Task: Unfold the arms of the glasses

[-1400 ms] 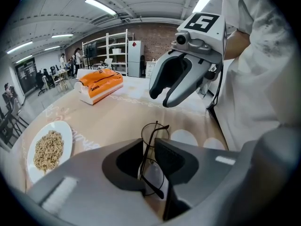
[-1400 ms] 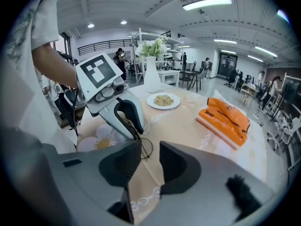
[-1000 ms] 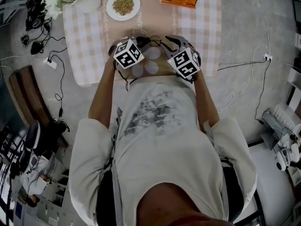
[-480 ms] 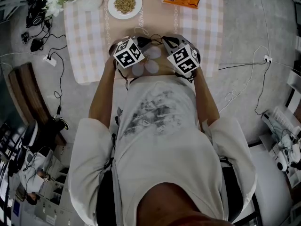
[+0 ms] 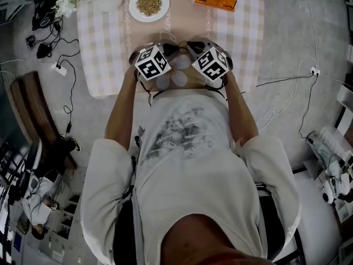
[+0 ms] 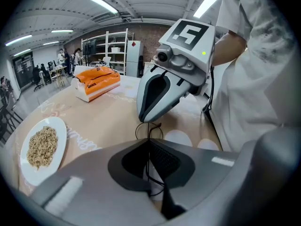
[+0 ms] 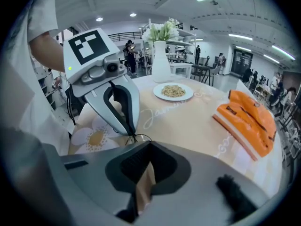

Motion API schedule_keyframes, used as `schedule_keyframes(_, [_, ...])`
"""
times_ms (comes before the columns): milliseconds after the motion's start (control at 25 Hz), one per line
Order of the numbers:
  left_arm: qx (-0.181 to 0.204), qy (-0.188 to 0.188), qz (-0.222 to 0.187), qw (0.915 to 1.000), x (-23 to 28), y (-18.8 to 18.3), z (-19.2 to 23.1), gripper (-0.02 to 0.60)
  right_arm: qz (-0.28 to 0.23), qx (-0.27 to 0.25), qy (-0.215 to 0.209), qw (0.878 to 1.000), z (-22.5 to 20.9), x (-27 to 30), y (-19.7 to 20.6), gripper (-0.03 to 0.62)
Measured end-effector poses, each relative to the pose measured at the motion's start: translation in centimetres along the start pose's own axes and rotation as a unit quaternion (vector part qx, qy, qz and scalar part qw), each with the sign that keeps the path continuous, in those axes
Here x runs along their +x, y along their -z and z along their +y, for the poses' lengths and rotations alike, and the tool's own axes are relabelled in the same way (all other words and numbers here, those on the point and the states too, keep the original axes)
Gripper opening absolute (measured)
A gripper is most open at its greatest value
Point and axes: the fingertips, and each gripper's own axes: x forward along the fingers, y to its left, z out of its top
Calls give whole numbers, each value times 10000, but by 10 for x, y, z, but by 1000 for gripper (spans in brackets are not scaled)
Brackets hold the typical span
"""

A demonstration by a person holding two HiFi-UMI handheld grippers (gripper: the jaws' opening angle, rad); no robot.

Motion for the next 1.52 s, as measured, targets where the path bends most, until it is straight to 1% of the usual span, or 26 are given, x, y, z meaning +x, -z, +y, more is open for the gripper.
schedule_keyframes(240, [-6,-14,-6,10000,-1,0,0,14,188,-25,-118,9997,1,7,2,17])
schedule_keyframes(600, [-37,-112,-122,9999,-5,-3,1,12,300,-57,-223,9993,1,12,0,17])
schedule_keyframes(1160, [-22,-323,-338,9989,-18,-10,-3,11,468,-405,-82,9980,2,14,1,15])
schedule_keyframes(1520, [0,-427,-406,9983,-24,-12,-8,12,536,-476,36,9974,2,15,1,15])
